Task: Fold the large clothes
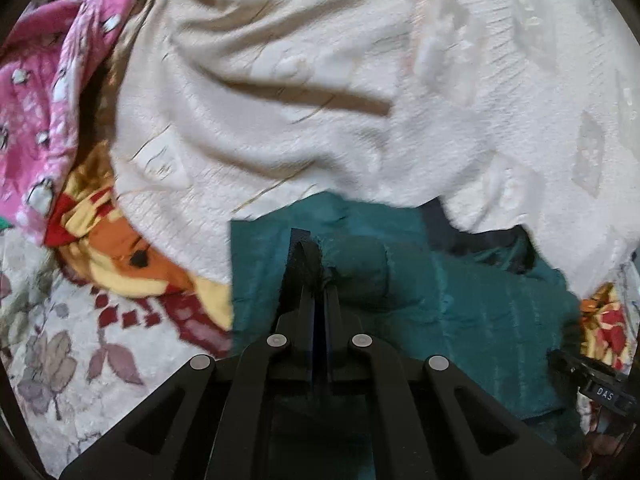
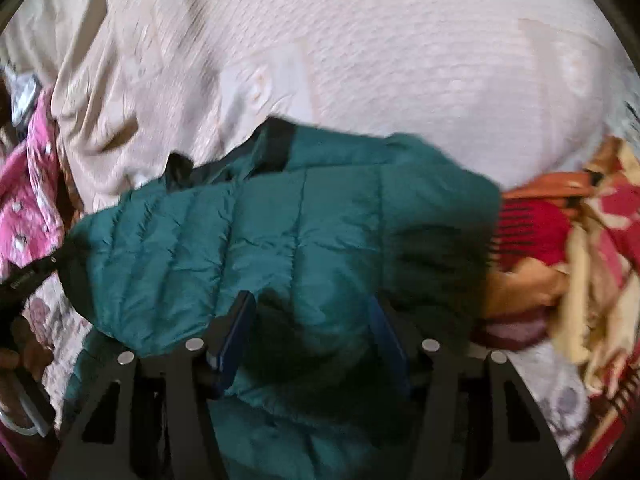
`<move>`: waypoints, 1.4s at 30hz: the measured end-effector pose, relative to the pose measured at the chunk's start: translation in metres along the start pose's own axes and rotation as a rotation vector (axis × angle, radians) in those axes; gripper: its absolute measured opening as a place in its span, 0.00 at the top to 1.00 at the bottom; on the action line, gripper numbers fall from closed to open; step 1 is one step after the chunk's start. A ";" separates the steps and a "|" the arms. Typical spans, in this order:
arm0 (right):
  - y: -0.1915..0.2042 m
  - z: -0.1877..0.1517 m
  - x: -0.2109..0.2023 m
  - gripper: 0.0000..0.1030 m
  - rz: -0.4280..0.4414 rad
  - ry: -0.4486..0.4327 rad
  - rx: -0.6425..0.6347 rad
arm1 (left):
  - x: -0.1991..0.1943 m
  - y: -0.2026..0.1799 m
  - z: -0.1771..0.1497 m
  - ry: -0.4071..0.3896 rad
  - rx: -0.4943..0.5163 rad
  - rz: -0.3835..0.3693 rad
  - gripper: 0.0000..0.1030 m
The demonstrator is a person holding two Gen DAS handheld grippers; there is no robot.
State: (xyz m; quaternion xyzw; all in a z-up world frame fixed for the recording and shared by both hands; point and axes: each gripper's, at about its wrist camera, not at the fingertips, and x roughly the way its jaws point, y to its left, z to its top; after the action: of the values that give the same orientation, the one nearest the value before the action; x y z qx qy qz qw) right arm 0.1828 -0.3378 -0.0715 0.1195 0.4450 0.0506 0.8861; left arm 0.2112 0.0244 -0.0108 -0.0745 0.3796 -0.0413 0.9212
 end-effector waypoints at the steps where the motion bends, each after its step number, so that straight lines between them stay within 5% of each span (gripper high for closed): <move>1: 0.006 0.002 0.010 0.40 -0.013 0.011 -0.020 | 0.006 0.005 -0.002 0.018 -0.010 0.010 1.00; 7: 0.024 0.010 0.042 0.39 -0.101 0.027 -0.117 | 0.020 0.013 -0.008 0.060 -0.037 0.005 1.00; 10: 0.021 0.012 0.030 0.39 -0.100 0.023 -0.095 | 0.009 0.017 -0.005 0.054 -0.028 0.023 0.75; 11: 0.020 0.012 0.018 0.39 -0.093 0.004 -0.076 | 0.002 0.019 -0.004 0.040 -0.026 0.022 0.74; 18: 0.051 -0.007 -0.026 0.39 -0.014 -0.028 -0.167 | -0.046 0.016 -0.008 -0.076 0.036 -0.008 0.73; 22: 0.076 -0.017 -0.007 0.39 -0.001 0.033 -0.226 | -0.026 0.001 -0.022 0.011 0.072 -0.007 0.73; 28: 0.081 -0.018 0.034 0.39 -0.114 0.052 -0.278 | 0.025 -0.014 -0.045 0.117 0.133 0.061 0.73; 36: 0.070 -0.001 0.061 0.39 -0.142 0.033 -0.242 | 0.044 -0.024 -0.038 0.103 0.131 0.086 0.73; 42: 0.061 -0.010 0.019 0.36 -0.086 0.016 -0.197 | 0.046 -0.023 -0.040 0.099 0.129 0.085 0.73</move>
State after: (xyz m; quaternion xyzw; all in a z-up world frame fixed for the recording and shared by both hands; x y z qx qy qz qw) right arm 0.1871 -0.2734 -0.0765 0.0122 0.4496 0.0568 0.8914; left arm 0.2148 -0.0081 -0.0667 0.0031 0.4239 -0.0303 0.9052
